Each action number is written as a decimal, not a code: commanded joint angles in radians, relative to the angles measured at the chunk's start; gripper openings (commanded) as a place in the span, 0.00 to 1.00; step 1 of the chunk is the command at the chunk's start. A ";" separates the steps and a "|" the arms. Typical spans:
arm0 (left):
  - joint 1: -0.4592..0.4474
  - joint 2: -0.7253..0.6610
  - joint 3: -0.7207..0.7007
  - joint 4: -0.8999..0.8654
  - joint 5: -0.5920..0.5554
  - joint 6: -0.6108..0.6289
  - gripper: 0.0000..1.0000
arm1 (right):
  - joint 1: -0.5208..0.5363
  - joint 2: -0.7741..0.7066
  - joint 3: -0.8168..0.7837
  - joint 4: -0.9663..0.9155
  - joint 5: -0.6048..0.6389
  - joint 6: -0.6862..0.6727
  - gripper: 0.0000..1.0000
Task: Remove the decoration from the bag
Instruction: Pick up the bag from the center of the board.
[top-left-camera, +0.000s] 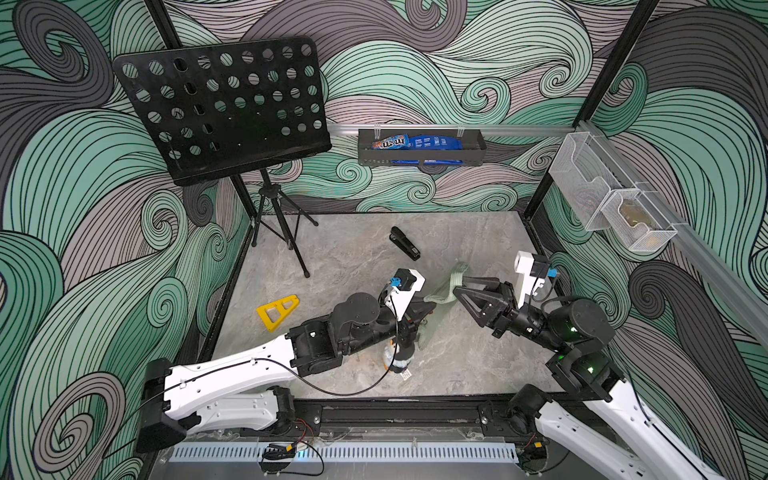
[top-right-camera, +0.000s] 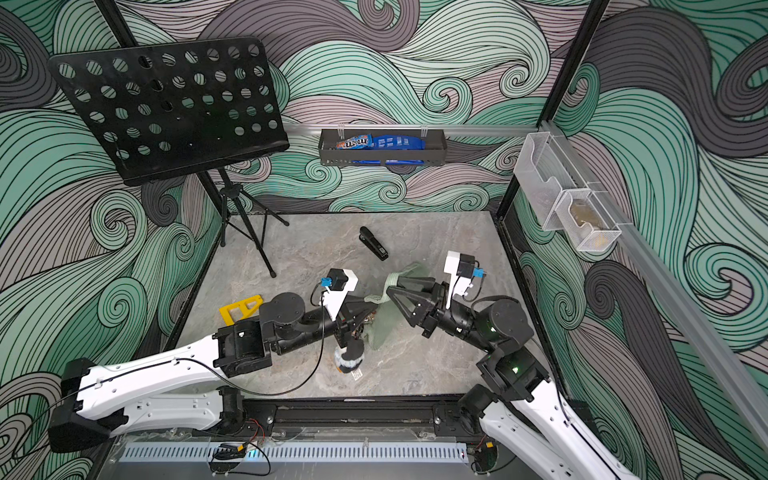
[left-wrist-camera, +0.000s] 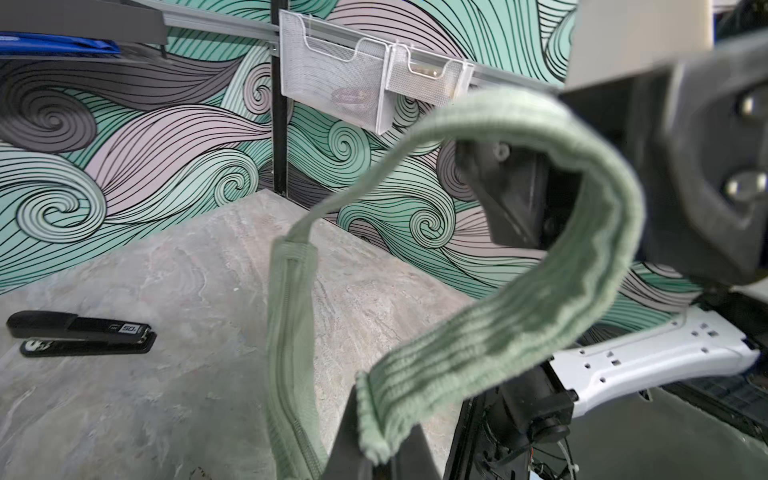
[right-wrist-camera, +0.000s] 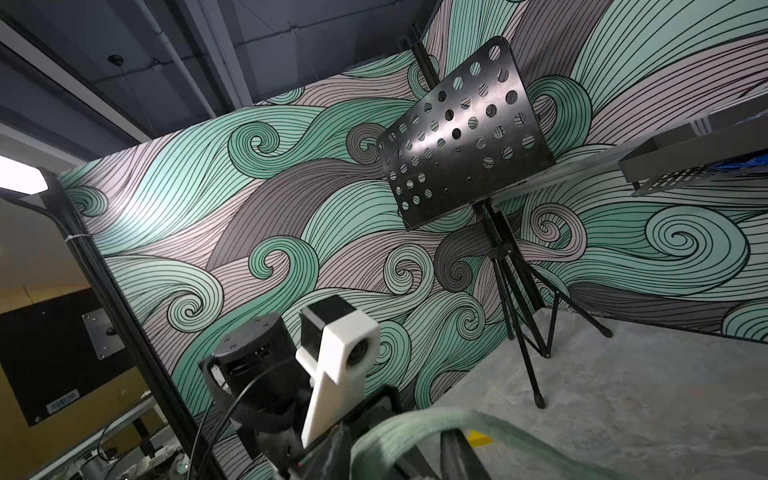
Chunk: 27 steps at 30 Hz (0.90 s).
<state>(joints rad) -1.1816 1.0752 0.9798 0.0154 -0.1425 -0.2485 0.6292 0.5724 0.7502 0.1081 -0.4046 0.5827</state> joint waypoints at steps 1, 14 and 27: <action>0.000 -0.027 0.079 -0.052 -0.072 -0.078 0.00 | 0.003 -0.029 -0.030 -0.010 -0.011 -0.117 0.42; 0.030 -0.012 0.208 -0.248 -0.014 -0.167 0.03 | 0.003 -0.104 -0.256 0.133 -0.263 -0.188 0.47; 0.036 0.041 0.270 -0.300 0.100 -0.168 0.04 | 0.003 -0.090 -0.330 0.259 -0.293 -0.201 0.49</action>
<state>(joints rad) -1.1526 1.1145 1.1965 -0.2996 -0.0826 -0.4191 0.6292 0.4862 0.4065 0.3195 -0.6907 0.3931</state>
